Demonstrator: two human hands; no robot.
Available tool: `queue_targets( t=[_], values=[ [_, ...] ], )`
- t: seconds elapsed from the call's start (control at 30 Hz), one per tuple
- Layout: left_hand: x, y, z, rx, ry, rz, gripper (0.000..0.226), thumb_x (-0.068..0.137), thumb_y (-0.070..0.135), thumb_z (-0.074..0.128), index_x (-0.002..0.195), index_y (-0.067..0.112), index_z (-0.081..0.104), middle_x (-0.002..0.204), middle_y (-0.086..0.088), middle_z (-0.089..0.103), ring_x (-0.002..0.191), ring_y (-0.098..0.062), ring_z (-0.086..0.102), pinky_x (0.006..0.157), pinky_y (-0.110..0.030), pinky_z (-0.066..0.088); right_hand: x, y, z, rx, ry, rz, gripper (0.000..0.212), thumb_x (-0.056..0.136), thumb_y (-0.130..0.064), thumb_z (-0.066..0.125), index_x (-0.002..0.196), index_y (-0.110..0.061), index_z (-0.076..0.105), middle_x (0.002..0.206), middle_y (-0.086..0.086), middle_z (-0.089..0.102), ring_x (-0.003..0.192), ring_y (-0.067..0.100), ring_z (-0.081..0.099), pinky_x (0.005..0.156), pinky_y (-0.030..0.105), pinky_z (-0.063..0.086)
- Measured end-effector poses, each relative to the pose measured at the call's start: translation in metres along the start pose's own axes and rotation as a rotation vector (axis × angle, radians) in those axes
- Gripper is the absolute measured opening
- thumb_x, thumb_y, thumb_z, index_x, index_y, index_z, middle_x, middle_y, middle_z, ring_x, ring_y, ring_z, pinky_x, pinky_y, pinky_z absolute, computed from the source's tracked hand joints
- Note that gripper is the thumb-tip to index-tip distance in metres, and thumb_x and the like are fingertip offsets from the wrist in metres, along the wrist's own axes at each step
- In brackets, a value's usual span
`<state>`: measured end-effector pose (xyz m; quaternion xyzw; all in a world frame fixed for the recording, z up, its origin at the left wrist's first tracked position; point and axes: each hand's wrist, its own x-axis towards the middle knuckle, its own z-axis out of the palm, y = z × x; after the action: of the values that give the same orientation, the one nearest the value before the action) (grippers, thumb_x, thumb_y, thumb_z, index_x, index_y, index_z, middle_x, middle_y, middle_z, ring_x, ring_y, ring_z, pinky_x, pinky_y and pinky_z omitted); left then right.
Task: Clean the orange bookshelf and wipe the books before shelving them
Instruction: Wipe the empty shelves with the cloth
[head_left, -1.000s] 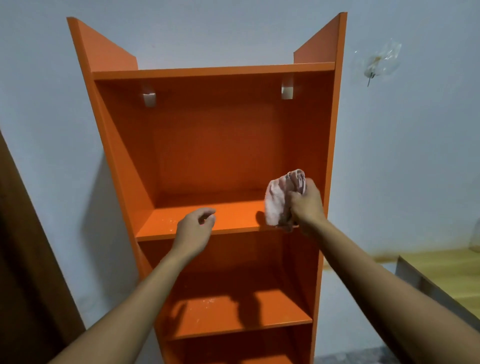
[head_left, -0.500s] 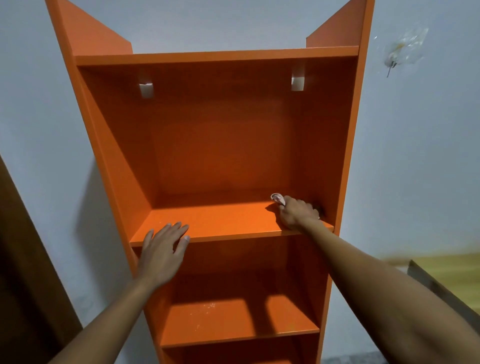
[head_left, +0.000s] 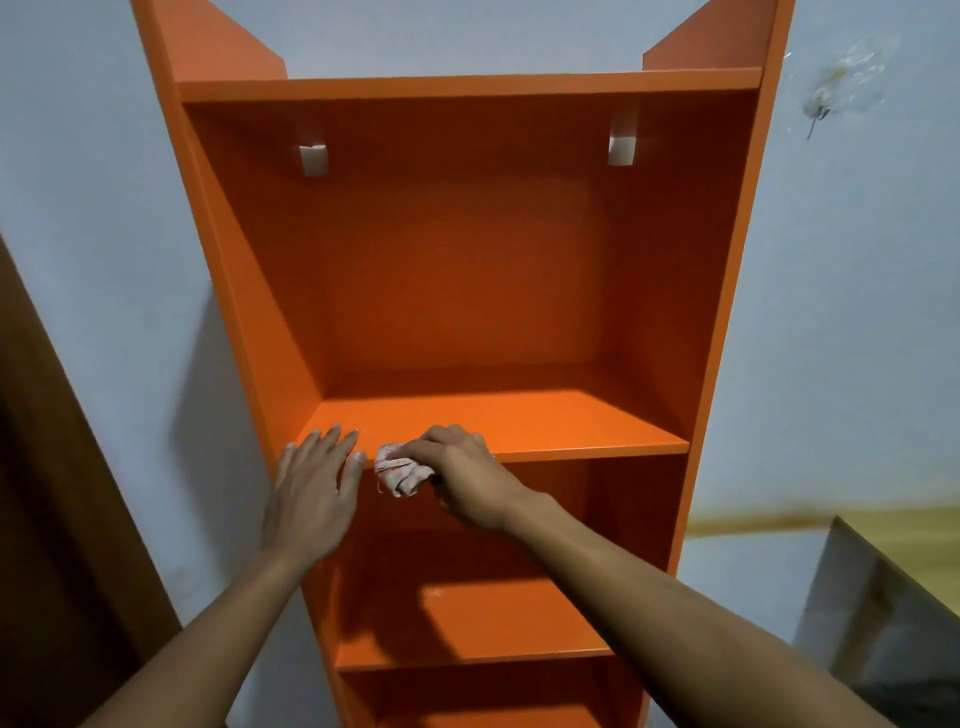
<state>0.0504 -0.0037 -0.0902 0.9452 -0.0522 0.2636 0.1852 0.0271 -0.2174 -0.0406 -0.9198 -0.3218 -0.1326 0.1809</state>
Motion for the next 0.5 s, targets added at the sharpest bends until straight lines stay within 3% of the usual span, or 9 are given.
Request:
queue_targets(
  t=[0.13,0.23,0.33,0.4,0.5],
  values=[
    [-0.001,-0.012,0.001,0.037,0.002,0.067,0.066,0.098,0.056,0.020,0.145,0.024,0.052,0.152,-0.001,0.049,0.144,-0.022,0.040,0.120,-0.043,0.022,0.009,0.024,-0.026,0.099,0.188,0.027,0.066,0.069,-0.006,0.048,0.131,-0.020,0.062,0.117,0.016,0.063,0.111,0.037,0.054,0.089,0.047,0.043],
    [-0.004,-0.011,0.002,0.046,0.017,0.080,0.063,0.099,0.053,0.022,0.146,0.023,0.050,0.152,0.000,0.048,0.144,-0.021,0.040,0.121,-0.043,0.022,0.017,0.081,-0.055,-0.066,0.279,0.354,0.056,0.081,-0.007,0.054,0.133,-0.030,0.058,0.122,0.012,0.060,0.115,0.038,0.052,0.089,0.047,0.043],
    [-0.005,-0.008,0.005,0.040,0.036,0.076,0.061,0.100,0.052,0.025,0.146,0.021,0.051,0.151,-0.002,0.050,0.143,-0.022,0.041,0.121,-0.044,0.022,0.007,0.148,-0.075,-0.182,0.280,0.717,0.036,0.096,-0.013,0.051,0.131,-0.020,0.055,0.124,0.016,0.056,0.113,0.038,0.055,0.090,0.050,0.046],
    [-0.005,-0.006,0.006,0.040,0.057,0.078,0.059,0.101,0.051,0.027,0.145,0.021,0.052,0.150,-0.002,0.051,0.142,-0.022,0.041,0.121,-0.044,0.022,0.002,0.176,-0.077,-0.004,0.234,0.894,0.027,0.098,-0.014,0.049,0.124,-0.009,0.055,0.116,0.017,0.061,0.097,0.032,0.062,0.078,0.044,0.054],
    [-0.007,-0.006,0.010,0.039,0.094,0.091,0.058,0.101,0.050,0.028,0.143,0.020,0.054,0.148,-0.002,0.053,0.141,-0.023,0.044,0.120,-0.045,0.025,0.015,0.187,-0.072,0.172,0.151,0.988,0.030,0.102,-0.025,0.045,0.119,-0.003,0.056,0.095,0.012,0.063,0.077,0.022,0.060,0.063,0.035,0.048]
  ],
)
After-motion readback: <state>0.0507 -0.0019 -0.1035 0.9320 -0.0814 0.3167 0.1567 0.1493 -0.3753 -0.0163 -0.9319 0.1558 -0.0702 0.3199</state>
